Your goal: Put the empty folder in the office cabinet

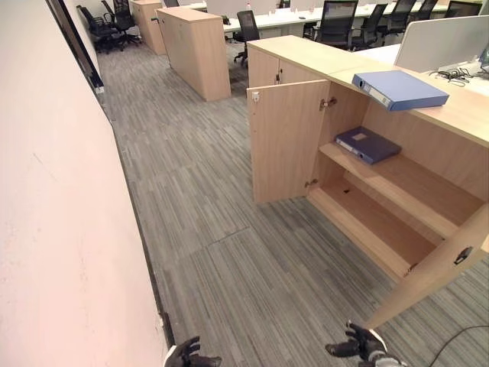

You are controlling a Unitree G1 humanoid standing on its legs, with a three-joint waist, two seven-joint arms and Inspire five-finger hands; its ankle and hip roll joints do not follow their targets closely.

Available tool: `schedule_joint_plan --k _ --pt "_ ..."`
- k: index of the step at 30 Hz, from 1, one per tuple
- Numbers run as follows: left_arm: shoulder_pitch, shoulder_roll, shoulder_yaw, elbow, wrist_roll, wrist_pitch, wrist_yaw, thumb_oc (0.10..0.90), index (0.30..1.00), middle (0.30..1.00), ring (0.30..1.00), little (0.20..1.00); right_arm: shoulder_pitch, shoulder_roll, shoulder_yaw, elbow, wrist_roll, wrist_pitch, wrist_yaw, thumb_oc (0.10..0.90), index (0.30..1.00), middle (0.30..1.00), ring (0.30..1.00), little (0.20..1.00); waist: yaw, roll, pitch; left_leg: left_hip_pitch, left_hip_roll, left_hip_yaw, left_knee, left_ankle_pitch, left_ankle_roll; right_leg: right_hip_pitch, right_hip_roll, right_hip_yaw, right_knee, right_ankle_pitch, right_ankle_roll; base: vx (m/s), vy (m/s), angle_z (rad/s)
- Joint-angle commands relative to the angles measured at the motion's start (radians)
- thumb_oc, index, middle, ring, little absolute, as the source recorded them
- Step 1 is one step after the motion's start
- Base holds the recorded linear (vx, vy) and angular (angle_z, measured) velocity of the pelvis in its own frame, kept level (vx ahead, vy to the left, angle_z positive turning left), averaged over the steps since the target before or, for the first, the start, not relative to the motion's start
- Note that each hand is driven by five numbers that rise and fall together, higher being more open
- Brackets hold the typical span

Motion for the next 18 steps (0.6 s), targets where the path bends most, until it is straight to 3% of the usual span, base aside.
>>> schedule_joint_plan --k 1,18 --pt "-0.072 0.033 -0.012 -0.02 -0.05 -0.081 -0.007 0.8 0.9 0.9 0.9 0.9 -0.062 -0.054 0.024 -0.021 0.031 -0.068 -0.009 0.8 0.9 0.9 0.9 0.9 0.017 -0.005 0.007 0.028 0.061 0.001 -0.003 -0.078 -0.072 0.017 -0.049 -0.03 0.058 -0.135 0.082 0.0 0.0 0.0" --pt "-0.072 0.026 -0.008 -0.005 -0.036 -0.069 -0.009 0.8 0.9 0.9 0.9 0.9 -0.025 -0.031 0.036 0.004 0.009 -0.034 0.003 0.8 0.9 0.9 0.9 0.9 0.019 -0.012 0.011 0.018 0.065 -0.011 -0.003 -0.071 -0.081 0.024 -0.041 -0.042 0.042 -0.134 0.075 0.0 -0.018 0.02"
